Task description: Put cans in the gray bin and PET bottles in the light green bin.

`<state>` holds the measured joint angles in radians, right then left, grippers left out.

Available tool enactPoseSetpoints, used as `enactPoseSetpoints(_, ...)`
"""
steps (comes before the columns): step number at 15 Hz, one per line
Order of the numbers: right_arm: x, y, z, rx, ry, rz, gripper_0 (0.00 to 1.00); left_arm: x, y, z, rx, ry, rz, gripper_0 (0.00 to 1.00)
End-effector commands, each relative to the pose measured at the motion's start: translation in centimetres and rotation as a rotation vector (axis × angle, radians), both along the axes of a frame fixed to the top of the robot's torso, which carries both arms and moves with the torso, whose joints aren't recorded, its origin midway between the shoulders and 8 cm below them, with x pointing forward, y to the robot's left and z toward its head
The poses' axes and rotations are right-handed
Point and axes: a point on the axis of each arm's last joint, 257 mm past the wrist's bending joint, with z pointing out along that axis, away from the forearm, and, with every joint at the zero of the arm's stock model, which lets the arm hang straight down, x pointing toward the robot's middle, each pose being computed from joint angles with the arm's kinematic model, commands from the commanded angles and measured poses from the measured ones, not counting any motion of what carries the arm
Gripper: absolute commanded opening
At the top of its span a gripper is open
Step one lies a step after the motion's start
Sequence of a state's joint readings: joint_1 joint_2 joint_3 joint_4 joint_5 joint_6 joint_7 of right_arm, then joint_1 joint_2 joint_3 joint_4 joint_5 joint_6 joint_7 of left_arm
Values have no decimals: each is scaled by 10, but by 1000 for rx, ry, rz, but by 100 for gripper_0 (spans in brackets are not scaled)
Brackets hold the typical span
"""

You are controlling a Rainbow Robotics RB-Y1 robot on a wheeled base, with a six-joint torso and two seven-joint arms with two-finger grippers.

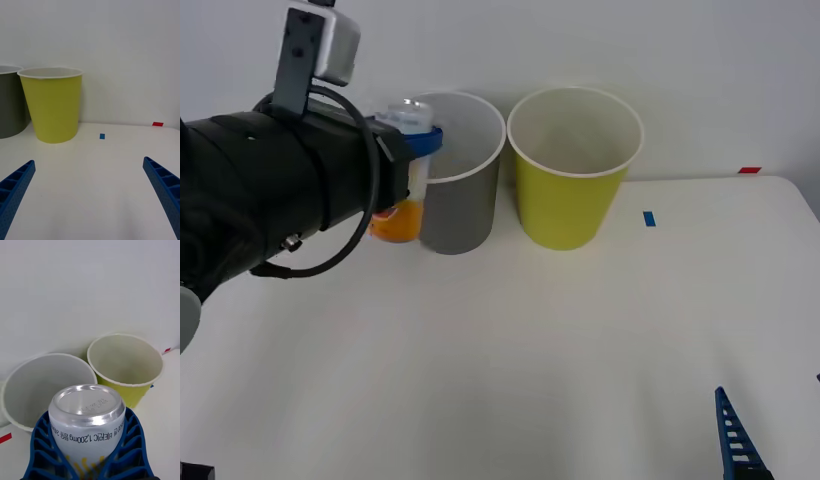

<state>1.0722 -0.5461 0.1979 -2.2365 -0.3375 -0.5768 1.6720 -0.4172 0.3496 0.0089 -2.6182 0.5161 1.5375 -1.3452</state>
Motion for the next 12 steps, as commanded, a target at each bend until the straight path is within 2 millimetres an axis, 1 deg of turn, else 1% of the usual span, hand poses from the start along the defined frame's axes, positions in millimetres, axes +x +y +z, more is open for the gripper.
enactPoseSetpoints(1,0,0,0,0,0,0,100,6,24,16,-51,-27,53,0)
enactPoseSetpoints(3,0,0,0,0,0,0,100,8,39,31,-92,-56,73,0)
enactPoseSetpoints(5,0,0,0,0,0,0,100,9,48,41,-99,-86,85,0)
enactPoseSetpoints(6,0,0,0,0,0,0,100,9,47,44,-94,-96,81,0)
enactPoseSetpoints(8,0,0,0,0,0,0,100,9,46,62,-79,-146,76,0)
enactPoseSetpoints(10,0,0,0,0,0,0,100,5,36,97,-76,-248,46,0)
enactPoseSetpoints(12,0,0,0,0,0,0,100,26,35,108,-85,-276,55,0)
